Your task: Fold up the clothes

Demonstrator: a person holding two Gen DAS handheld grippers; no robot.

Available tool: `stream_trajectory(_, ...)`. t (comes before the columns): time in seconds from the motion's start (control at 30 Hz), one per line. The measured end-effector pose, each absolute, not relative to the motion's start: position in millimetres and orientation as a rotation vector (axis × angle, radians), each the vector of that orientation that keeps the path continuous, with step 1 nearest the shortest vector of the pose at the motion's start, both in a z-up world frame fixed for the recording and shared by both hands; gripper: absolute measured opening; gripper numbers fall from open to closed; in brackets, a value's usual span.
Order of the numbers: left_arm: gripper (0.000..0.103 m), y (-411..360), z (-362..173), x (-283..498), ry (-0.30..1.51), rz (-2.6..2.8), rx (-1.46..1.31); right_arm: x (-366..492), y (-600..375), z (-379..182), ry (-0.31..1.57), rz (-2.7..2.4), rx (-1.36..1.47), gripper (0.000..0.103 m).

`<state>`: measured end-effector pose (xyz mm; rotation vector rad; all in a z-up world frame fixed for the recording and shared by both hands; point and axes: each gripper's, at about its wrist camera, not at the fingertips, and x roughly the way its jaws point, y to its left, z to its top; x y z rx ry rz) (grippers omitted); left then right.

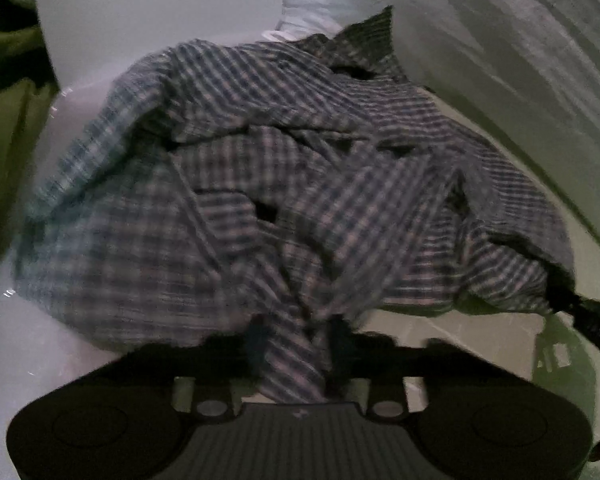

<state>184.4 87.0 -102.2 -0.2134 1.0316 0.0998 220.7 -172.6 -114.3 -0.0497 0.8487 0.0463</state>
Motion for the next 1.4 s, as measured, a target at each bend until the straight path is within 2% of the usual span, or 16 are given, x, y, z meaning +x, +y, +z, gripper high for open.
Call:
stream_trajectory(0.13, 0.026, 76.4, -94.4, 169.6, 1.037, 0.07, -0.207, 193.9, -203.8, -109.3, 0.847, -0.042, -0.032, 0.001)
stream_trajectory(0.37, 0.029, 39.2, -80.0, 116.0, 1.041, -0.002, -0.161, 93.1, -295.0, -103.7, 0.879, -0.293, 0.074, 0.001)
stream_trajectory(0.43, 0.035, 24.7, -76.3, 97.6, 1.04, -0.015, -0.146, 59.6, -317.5, -103.4, 0.889, -0.359, 0.1, 0.001)
stream_trajectory(0.67, 0.041, -36.6, -67.7, 35.9, 1.045, -0.028, -0.134, -56.1, -407.7, -94.9, 0.923, -0.565, 0.133, 0.001)
stream_trajectory(0.73, 0.047, -55.7, -65.3, 21.1, 1.041, -0.034, -0.117, -87.7, -439.1, -89.6, 0.921, -0.637, 0.145, 0.001)
stream_trajectory(0.9, 0.053, -102.9, -66.6, -1.4, 1.034, -0.069, -0.073, -161.9, -516.6, -80.9, 0.907, -0.825, 0.23, 0.001)
stream_trajectory(1.03, 0.064, -141.5, -68.4, -7.8, 1.02, -0.131, -0.029, -217.7, -566.3, -83.7, 0.899, -0.944, 0.3, 0.003)
stream_trajectory(1.13, 0.069, -168.6, -67.2, -10.6, 1.006, -0.184, 0.004, -239.7, -577.3, -86.1, 0.9, -0.97, 0.355, 0.008)
stream_trajectory(1.2, 0.069, -187.9, -68.6, -7.2, 0.99, -0.209, 0.046, -244.6, -576.1, -80.7, 0.889, -0.956, 0.363, 0.025)
stream_trajectory(1.3, 0.07, -208.2, -69.9, 0.8, 0.97, -0.242, 0.114, -247.1, -587.2, -84.7, 0.884, -0.933, 0.37, 0.031)
stream_trajectory(1.4, 0.07, -215.2, -74.4, 9.7, 0.978, -0.263, 0.138, -244.6, -598.4, -90.5, 0.892, -0.914, 0.371, 0.032)
